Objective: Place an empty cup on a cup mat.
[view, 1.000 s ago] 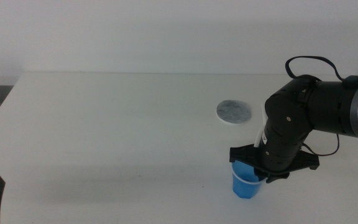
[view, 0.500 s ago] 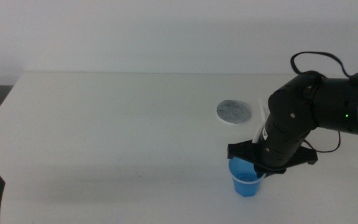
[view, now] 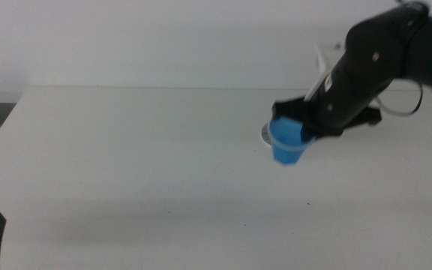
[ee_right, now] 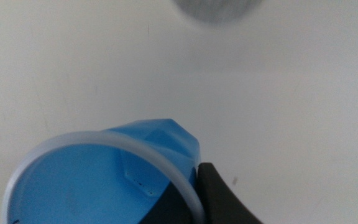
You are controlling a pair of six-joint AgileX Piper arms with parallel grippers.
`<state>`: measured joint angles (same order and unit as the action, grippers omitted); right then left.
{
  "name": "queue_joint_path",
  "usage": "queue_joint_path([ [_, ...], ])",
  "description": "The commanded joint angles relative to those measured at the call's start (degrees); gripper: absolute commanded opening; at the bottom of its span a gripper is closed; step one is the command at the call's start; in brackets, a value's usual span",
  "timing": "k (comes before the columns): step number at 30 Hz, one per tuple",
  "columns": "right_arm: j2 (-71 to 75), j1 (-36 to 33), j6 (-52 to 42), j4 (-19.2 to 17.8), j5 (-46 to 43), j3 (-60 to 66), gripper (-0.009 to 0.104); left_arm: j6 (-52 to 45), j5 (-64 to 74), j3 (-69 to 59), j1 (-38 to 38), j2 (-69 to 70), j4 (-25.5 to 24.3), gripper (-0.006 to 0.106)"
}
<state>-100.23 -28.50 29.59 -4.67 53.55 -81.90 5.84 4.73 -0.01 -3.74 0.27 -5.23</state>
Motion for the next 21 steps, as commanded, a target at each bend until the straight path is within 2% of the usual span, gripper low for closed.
queue_joint_path([
  [1, -0.9, 2.3, -3.1, -0.4, 0.5, -3.8, -0.002, 0.3, -0.6, 0.0, -0.2, -0.3, 0.2, 0.094],
  [4, -4.7, 4.8, -6.4, 1.7, 1.4, -9.9, -0.002, 0.3, -0.6, 0.0, -0.2, -0.3, 0.2, 0.094],
  [12, -17.3, 8.8, -10.8, 3.0, 7.9, -27.8, -0.002, 0.2, -0.6, 0.0, -0.2, -0.3, 0.2, 0.094],
  [15, -20.8, 9.7, -13.0, 5.8, 9.0, -30.7, -0.002, 0.2, -0.6, 0.0, -0.2, -0.3, 0.2, 0.094],
  [21, -24.5, 10.6, -14.0, 6.3, 8.7, -31.8, -0.002, 0.2, -0.6, 0.0, -0.2, -0.3, 0.2, 0.094],
])
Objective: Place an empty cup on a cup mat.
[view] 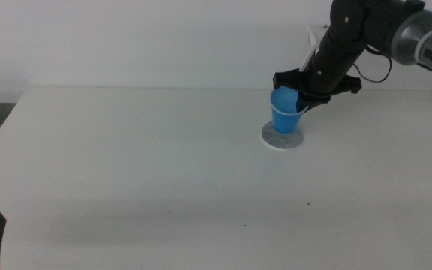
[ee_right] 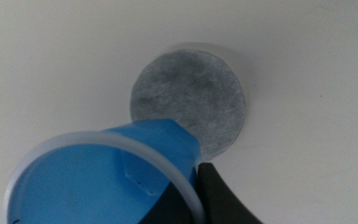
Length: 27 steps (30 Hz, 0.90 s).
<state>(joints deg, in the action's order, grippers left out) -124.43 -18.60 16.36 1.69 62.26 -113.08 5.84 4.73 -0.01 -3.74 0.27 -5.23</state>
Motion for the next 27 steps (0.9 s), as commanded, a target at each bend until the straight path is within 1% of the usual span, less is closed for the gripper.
queue_joint_path([
  [1, -0.5, 1.0, -0.8, 0.0, -0.5, -0.6, -0.002, 0.2, -0.6, 0.0, -0.2, -0.3, 0.2, 0.094],
  [13, -3.7, 1.4, 0.3, -0.1, -6.7, -0.6, -0.002, 0.2, -0.6, 0.0, -0.2, -0.3, 0.2, 0.094],
  [27, -6.2, 2.1, 0.3, -0.3, -7.2, -0.6, -0.002, 0.2, -0.6, 0.0, -0.2, -0.3, 0.2, 0.094],
])
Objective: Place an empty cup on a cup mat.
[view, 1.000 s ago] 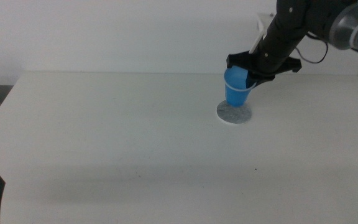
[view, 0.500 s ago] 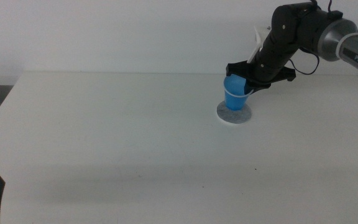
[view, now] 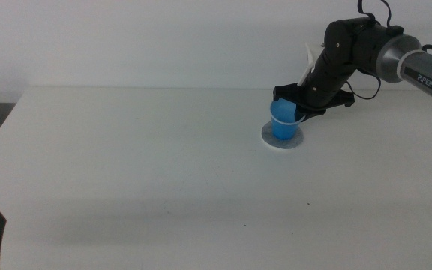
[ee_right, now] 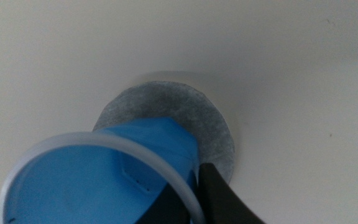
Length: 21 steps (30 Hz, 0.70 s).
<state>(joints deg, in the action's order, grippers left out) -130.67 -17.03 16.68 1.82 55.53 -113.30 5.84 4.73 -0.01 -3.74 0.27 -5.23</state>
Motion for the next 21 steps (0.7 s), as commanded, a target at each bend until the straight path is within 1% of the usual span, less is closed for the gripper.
queue_joint_path([
  [1, -0.4, 0.6, 0.0, -0.2, -0.5, -0.4, 0.005, 0.2, -0.6, 0.0, -0.2, -0.3, 0.2, 0.094],
  [8, -1.0, 0.6, 0.0, -0.2, -0.9, -0.4, 0.022, 0.2, -0.6, 0.0, -0.2, -0.3, 0.2, 0.094],
  [10, -1.0, 0.6, 0.2, -0.2, -1.3, -0.4, 0.028, 0.2, -0.6, 0.0, -0.2, -0.3, 0.2, 0.094],
  [12, -1.0, 0.6, 0.2, -0.2, -1.3, -0.4, 0.04, 0.2, -0.6, 0.0, -0.2, -0.3, 0.2, 0.094],
  [16, -0.9, 0.4, 0.2, -0.2, -1.3, -0.4, 0.067, 0.2, -0.6, 0.0, -0.2, -0.3, 0.2, 0.094],
  [19, 0.5, 0.3, 0.2, -0.3, -1.4, -0.4, 0.08, 0.2, -0.6, 0.0, -0.2, -0.3, 0.2, 0.094],
  [21, 2.4, 0.1, 0.2, -0.8, -1.0, -0.4, 0.082, 0.2, -0.6, 0.0, -0.2, -0.3, 0.2, 0.094],
])
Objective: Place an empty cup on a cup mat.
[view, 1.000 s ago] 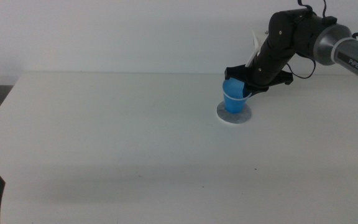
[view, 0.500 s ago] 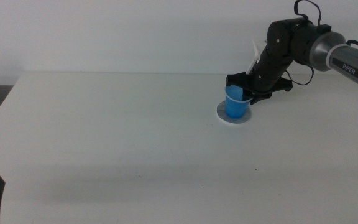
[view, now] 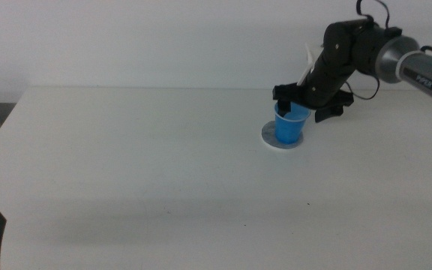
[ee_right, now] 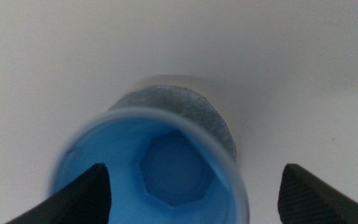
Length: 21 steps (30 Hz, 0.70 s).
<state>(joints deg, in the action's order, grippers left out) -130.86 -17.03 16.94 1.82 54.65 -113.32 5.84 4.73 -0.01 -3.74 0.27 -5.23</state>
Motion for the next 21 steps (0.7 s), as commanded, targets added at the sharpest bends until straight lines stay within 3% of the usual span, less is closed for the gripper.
queue_joint_path([
  [1, 3.9, 0.1, 0.0, -1.2, 0.6, -0.3, 0.082, 0.2, -0.6, 0.0, -0.2, -0.3, 0.2, 0.094],
  [6, 14.7, -0.2, 0.0, -3.2, -1.3, 5.9, 0.082, 0.2, -0.6, 0.0, -0.2, -0.3, 0.2, 0.094],
  [10, 30.4, -0.1, -0.2, -5.9, -10.6, 21.9, 0.082, 0.2, -0.6, 0.0, -0.2, -0.3, 0.2, 0.094],
  [16, 51.5, 3.5, -7.0, -6.4, -23.4, 46.4, 0.082, 0.2, -0.6, 0.0, -0.2, -0.3, 0.2, 0.094],
  [21, 66.1, 6.5, -7.5, -8.0, -27.8, 61.8, 0.083, 0.2, -0.6, 0.0, -0.2, -0.3, 0.2, 0.094],
])
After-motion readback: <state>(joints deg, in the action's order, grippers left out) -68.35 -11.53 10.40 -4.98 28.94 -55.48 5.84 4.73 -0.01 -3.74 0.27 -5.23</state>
